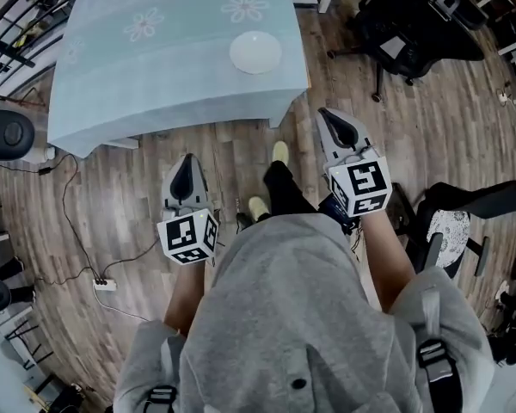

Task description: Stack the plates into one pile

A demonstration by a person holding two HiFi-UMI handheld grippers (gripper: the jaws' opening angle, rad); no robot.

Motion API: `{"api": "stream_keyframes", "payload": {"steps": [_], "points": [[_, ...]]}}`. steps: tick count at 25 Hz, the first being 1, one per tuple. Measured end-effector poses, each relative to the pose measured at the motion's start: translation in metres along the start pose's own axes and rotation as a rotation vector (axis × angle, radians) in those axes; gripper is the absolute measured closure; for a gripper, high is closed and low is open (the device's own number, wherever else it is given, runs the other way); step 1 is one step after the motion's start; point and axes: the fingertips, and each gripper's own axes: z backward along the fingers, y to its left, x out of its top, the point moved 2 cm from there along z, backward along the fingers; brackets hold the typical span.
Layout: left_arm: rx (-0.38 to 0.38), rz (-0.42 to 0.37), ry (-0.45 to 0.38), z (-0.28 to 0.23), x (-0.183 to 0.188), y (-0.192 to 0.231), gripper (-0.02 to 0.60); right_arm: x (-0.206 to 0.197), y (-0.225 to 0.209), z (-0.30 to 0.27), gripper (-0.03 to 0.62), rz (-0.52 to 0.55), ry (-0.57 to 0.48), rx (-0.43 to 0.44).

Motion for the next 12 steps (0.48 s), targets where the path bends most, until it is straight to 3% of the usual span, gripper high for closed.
{"api": "stream_keyframes", "payload": {"steps": [12], "points": [[-0.048, 0.029, -0.044, 0.009, 0.008, -0.005, 0.561, 0.003, 0.005, 0.022, 0.566, -0.041, -0.033, -0.066]]}}
